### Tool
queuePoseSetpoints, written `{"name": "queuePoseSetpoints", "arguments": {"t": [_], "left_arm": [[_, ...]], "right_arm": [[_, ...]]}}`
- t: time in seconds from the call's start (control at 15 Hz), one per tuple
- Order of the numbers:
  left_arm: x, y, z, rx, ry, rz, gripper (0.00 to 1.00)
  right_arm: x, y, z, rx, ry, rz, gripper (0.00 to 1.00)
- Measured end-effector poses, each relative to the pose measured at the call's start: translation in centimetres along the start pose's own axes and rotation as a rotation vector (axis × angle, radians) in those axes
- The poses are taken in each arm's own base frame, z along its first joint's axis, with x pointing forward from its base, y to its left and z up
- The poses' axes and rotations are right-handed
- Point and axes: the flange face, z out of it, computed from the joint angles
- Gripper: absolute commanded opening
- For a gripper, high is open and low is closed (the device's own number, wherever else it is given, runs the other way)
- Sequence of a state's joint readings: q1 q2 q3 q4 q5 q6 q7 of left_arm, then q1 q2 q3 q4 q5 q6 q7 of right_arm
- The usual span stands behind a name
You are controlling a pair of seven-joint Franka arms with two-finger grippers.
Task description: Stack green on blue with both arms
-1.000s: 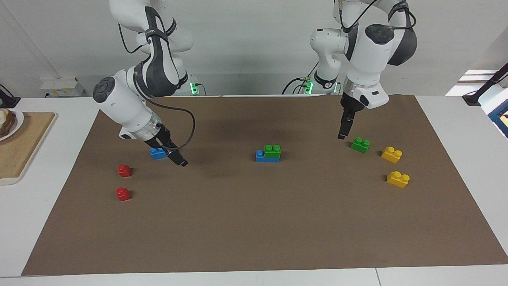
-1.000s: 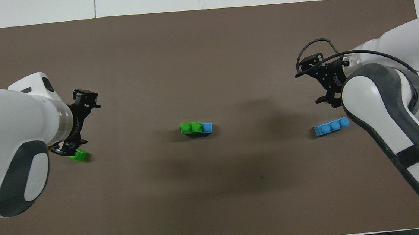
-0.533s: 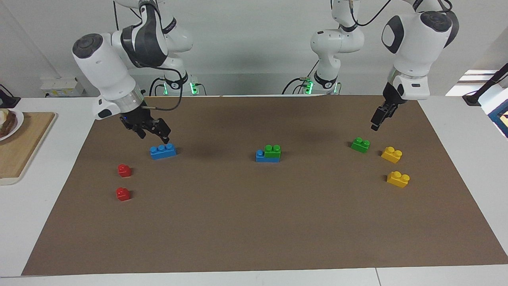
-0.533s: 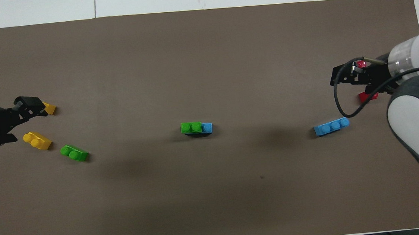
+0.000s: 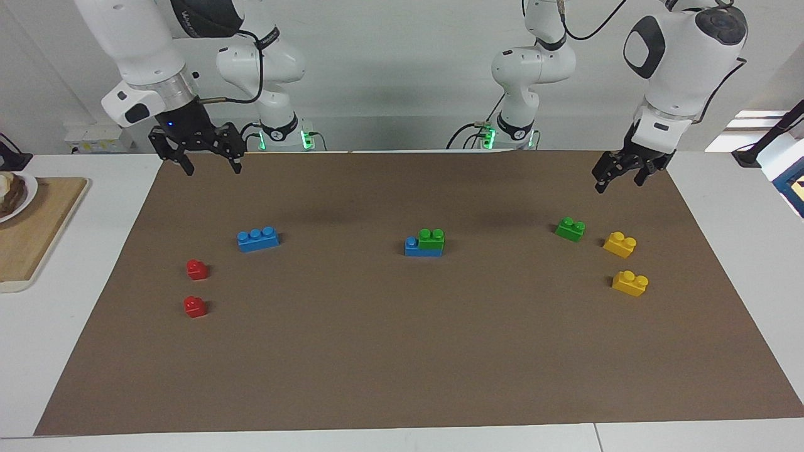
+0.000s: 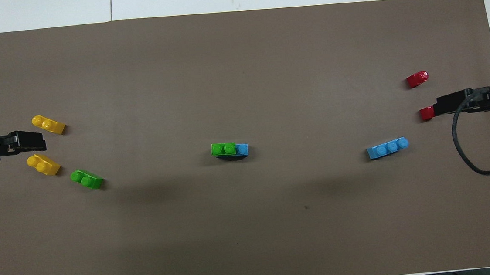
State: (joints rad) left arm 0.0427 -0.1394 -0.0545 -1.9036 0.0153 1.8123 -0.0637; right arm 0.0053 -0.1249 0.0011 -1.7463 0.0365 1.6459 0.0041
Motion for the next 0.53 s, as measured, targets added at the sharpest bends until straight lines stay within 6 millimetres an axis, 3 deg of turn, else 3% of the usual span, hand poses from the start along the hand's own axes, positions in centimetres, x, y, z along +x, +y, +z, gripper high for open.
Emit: {"name": "queuePoseSetpoints", "arguments": {"t": [0.33, 0.53], "left_arm": [[1.6, 0.1, -3.3, -0.002, -0.013, 0.017, 1.00], [2.3, 0.4, -3.0, -0.003, -0.020, 0.027, 1.00]], "right_arm": [[0.0, 0.4, -0.2, -0.027, 0.001, -0.014, 1.00], [0.0, 0.5, -0.2, -0.027, -0.002, -0.011, 1.00]]}}
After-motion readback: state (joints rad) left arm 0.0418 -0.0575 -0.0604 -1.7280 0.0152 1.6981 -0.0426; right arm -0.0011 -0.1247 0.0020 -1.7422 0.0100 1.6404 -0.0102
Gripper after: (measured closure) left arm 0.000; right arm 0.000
